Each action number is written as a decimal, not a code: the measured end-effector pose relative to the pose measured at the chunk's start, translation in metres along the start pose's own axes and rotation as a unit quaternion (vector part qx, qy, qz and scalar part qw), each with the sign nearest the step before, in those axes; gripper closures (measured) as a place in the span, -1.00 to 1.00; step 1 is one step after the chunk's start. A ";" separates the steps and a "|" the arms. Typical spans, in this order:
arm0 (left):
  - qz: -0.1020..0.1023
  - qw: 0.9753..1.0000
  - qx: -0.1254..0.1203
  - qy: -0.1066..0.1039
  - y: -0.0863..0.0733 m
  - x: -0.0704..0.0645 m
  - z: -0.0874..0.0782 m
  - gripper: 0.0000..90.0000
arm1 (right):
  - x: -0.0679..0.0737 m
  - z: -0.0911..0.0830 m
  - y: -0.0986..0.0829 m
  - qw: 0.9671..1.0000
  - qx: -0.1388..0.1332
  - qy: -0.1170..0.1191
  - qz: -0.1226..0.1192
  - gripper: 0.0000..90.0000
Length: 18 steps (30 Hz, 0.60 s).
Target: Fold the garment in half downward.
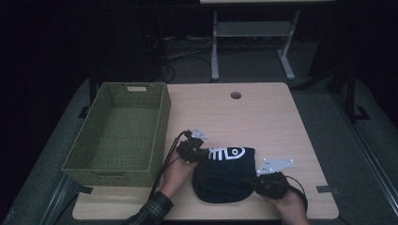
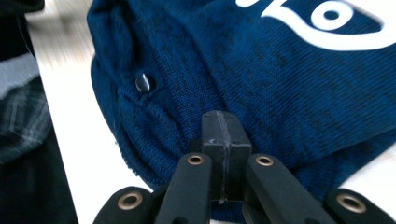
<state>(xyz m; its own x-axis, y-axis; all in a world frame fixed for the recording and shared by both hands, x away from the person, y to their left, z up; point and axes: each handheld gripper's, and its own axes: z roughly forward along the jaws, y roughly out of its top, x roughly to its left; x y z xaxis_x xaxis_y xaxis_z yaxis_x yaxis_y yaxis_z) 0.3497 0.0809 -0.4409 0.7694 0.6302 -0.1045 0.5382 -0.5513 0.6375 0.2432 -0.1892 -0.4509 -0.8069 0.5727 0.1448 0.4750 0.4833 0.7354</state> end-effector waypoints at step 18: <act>0.030 0.999 0.023 -0.015 0.018 0.004 0.031 1.00 | 0.028 0.023 -0.001 0.999 0.032 -0.001 -0.034 1.00</act>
<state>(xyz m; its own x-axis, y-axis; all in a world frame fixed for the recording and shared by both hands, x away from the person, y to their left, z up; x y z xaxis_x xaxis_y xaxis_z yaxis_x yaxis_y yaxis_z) 0.3734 0.0570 -0.4531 0.8102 0.5792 -0.0898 0.5052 -0.6125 0.6079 0.2287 -0.1585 -0.4630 -0.8374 0.5384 0.0945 0.4406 0.5623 0.6998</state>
